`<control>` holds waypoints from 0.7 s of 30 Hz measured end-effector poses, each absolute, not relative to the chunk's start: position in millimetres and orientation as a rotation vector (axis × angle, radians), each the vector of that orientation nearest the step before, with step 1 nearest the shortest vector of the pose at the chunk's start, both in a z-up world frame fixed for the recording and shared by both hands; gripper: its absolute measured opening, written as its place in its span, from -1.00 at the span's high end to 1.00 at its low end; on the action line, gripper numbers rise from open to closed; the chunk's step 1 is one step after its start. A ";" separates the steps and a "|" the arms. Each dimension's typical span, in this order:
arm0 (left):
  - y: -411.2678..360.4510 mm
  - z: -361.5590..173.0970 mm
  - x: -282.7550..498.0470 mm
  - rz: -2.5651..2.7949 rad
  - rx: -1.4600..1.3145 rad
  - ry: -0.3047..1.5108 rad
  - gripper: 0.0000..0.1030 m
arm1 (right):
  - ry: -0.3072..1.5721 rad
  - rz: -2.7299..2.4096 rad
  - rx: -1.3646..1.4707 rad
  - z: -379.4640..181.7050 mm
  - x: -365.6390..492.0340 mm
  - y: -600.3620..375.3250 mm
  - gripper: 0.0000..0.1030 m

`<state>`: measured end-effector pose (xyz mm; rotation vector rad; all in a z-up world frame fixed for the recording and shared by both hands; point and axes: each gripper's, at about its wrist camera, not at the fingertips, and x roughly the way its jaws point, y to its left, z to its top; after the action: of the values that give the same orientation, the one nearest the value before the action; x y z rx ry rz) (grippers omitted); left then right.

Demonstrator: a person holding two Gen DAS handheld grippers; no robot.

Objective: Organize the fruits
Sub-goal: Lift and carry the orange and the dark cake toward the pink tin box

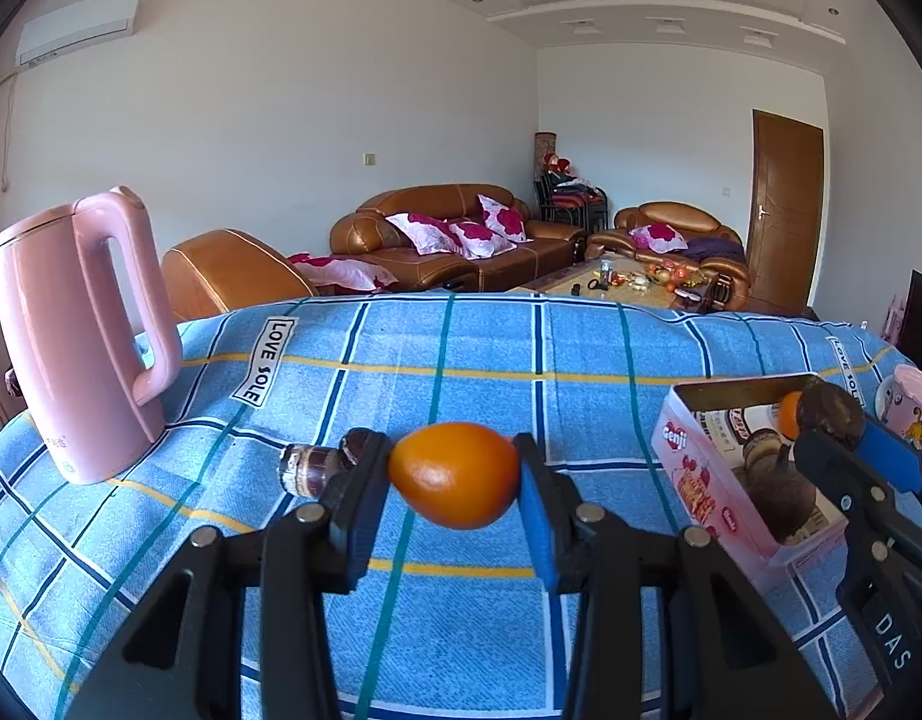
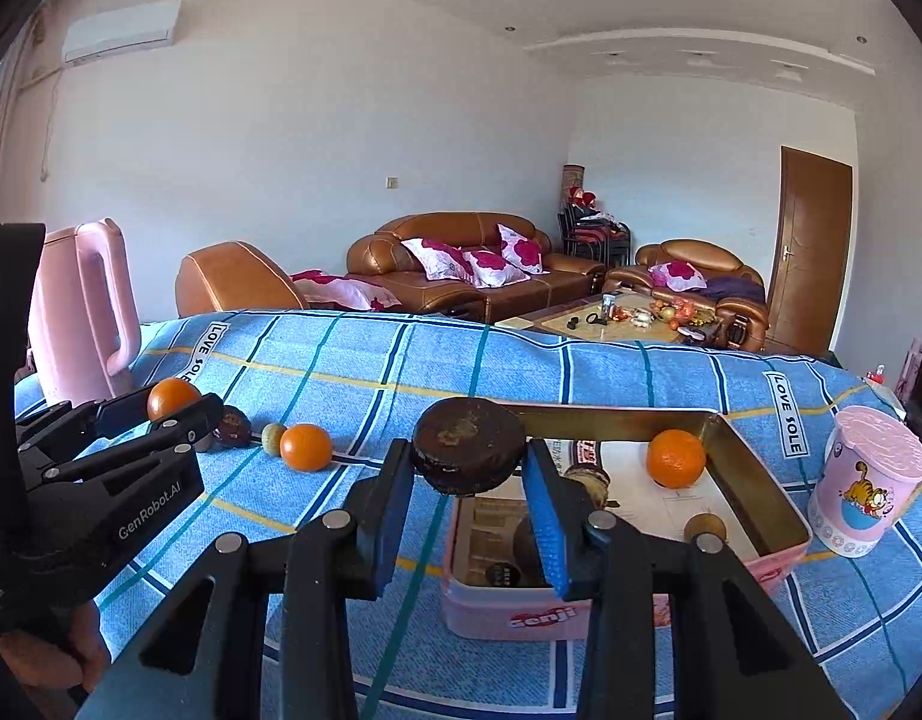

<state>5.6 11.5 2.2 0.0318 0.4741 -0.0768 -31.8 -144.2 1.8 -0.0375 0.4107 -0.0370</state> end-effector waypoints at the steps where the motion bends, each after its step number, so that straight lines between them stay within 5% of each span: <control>1: 8.2 2.3 5.3 -0.082 0.033 0.474 0.17 | 0.411 -0.042 -0.036 2.1 -32.3 -147.7 0.22; 21: -41.2 5.0 -0.2 -0.165 0.041 0.454 0.17 | 0.384 -0.155 -0.007 11.2 -43.2 -218.1 0.22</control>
<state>-0.2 -41.2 5.0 0.0409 0.4538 -0.1652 -43.2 -218.1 11.2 -0.0074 0.3838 -0.1546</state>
